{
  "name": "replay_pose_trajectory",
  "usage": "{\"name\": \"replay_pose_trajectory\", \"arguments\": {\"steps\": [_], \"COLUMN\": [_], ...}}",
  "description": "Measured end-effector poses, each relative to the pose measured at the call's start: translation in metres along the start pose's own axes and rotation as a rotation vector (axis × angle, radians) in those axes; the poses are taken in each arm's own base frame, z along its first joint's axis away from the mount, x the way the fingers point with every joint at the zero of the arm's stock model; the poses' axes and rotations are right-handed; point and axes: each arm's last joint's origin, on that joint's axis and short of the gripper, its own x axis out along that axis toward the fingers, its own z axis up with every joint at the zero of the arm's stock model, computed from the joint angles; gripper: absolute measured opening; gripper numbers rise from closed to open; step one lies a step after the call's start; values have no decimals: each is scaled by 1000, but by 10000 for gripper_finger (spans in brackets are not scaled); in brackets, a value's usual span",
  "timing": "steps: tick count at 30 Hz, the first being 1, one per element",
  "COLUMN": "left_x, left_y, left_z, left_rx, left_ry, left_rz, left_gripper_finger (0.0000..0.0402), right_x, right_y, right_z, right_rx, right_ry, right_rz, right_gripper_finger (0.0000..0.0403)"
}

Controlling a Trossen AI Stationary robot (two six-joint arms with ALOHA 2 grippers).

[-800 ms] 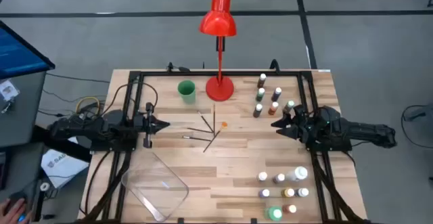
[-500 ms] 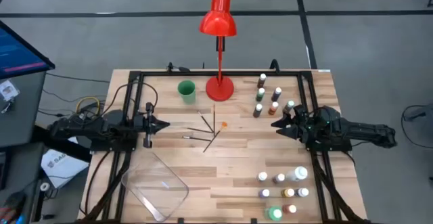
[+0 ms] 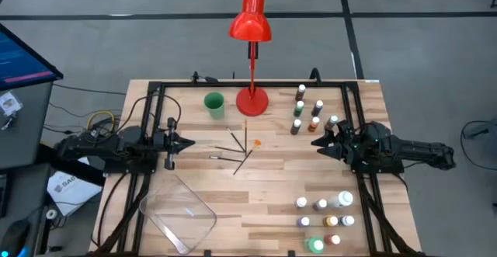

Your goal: Pick & Place Paint Supplies

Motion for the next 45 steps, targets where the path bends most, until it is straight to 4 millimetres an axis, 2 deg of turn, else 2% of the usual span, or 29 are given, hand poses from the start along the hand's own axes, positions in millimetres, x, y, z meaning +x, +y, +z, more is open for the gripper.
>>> {"name": "replay_pose_trajectory", "arguments": {"steps": [40,45], "left_x": [0,0], "left_y": [0,0], "left_z": [1,1], "left_rx": [-1,-1], "left_ry": [-7,-14], "left_rz": [1,1], "left_gripper_finger": [1,1], "right_x": [0,0], "right_y": [0,0], "right_z": [0,0], "right_rx": [0,-76], "right_ry": [0,1], "right_rz": [0,-1], "right_gripper_finger": [265,265]}}
